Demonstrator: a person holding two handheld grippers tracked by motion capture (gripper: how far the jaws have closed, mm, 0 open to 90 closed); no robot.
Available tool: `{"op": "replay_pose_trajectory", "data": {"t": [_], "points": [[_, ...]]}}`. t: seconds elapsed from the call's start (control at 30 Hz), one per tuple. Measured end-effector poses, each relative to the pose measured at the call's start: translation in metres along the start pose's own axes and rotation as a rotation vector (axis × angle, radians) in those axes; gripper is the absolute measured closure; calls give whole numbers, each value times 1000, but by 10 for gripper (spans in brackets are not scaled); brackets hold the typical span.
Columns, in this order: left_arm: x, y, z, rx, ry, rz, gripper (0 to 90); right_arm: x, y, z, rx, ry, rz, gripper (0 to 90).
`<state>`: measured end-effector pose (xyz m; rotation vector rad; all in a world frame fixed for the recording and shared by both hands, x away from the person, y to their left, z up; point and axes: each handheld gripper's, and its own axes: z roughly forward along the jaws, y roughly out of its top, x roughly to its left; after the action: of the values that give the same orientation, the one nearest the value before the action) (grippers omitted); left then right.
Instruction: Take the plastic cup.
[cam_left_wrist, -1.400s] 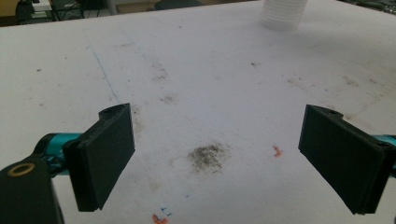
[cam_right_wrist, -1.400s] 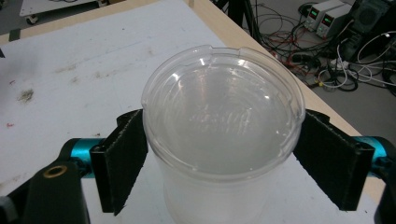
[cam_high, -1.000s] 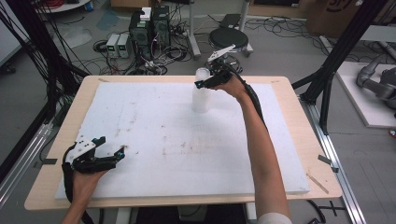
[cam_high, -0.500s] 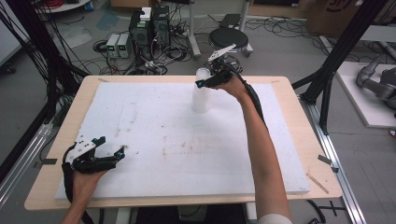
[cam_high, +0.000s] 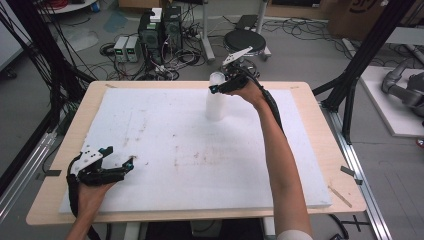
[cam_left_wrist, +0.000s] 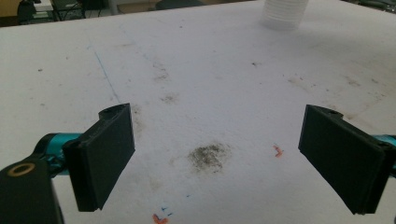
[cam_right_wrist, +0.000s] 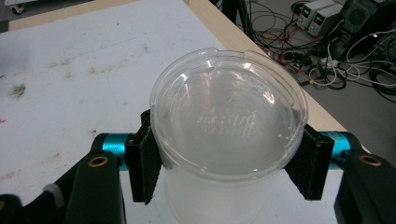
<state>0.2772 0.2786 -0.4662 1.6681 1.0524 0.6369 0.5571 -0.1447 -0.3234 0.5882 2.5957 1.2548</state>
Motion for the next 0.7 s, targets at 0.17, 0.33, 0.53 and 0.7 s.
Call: {"op": "replay_pose_trajectory", "data": {"t": [0.17,0.33,0.53,0.7], "points": [[0,0,0,0,0,0,105,0,1,-3,-16,-1,4,364],[0,0,0,1,0,2,105,0,6,-12,-54,-13,5,373],[-1,0,1,2,3,0,105,1,19,-28,-111,-23,6,377],[-1,0,1,-1,4,0,106,5,44,-42,-116,-33,-16,379]]}}
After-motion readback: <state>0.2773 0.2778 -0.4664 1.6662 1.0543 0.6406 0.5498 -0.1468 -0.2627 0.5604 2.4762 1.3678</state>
